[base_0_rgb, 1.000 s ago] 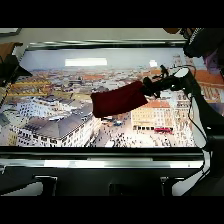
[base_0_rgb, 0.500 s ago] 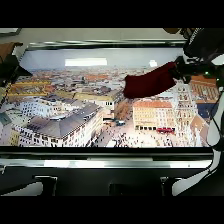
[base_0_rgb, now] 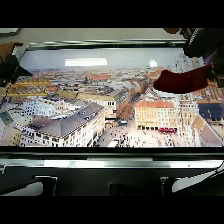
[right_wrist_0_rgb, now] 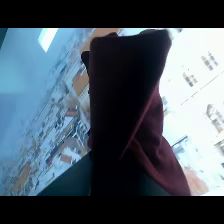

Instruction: Fold the clothes and pants, and hang the long-sleeved shirts on hangers.

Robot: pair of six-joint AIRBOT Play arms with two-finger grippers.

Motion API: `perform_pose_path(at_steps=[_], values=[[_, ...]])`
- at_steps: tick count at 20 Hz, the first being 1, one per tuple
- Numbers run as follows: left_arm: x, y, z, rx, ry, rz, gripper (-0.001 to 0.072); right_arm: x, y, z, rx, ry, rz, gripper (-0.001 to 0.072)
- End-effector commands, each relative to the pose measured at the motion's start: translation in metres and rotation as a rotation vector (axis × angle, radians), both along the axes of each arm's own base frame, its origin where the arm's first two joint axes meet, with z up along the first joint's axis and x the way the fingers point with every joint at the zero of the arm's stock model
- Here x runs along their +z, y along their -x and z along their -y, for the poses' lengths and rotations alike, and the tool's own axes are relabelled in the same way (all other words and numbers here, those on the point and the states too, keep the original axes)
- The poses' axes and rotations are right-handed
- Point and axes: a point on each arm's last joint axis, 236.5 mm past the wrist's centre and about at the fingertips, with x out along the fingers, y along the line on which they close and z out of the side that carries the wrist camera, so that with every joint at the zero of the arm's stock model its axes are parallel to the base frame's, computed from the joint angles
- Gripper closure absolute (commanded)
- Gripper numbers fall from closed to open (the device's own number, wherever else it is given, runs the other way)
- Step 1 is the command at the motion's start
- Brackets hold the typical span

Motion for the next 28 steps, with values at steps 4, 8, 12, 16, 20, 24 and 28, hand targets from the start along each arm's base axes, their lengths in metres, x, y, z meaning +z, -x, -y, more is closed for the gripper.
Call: perform_pose_path(at_steps=[4, 8, 12, 16, 20, 24, 28], values=[[0.000, 0.000, 0.000, 0.001, 0.000, 0.000, 0.0687, -0.008, 0.052, 0.105, -0.257, -0.019, -0.058, 0.0680], [0.000, 0.000, 0.000, 0.001, 0.000, 0.000, 0.0687, -0.045, 0.114, 0.136, -0.371, 0.022, -0.313, 0.0680], [0.000, 0.000, 0.000, 0.001, -0.001, 0.000, 0.0687, -0.070, 0.180, 0.153, -0.415, 0.132, -0.597, 0.0680], [-0.001, -0.001, -0.001, 0.001, 0.000, -0.002, 0.0687, -0.100, 0.232, 0.148, -0.408, 0.144, -0.832, 0.0679], [-0.001, -0.001, 0.000, 0.000, 0.001, -0.003, 0.0687, -0.139, 0.279, 0.120, -0.351, 0.074, -1.052, 0.0679], [-0.002, -0.001, 0.000, 0.000, 0.001, -0.003, 0.0687, -0.143, 0.308, 0.114, -0.338, 0.079, -1.180, 0.0679], [-0.003, -0.001, -0.001, 0.000, 0.002, -0.007, 0.0687, -0.140, 0.317, 0.116, -0.320, 0.098, -1.213, 0.0679]])
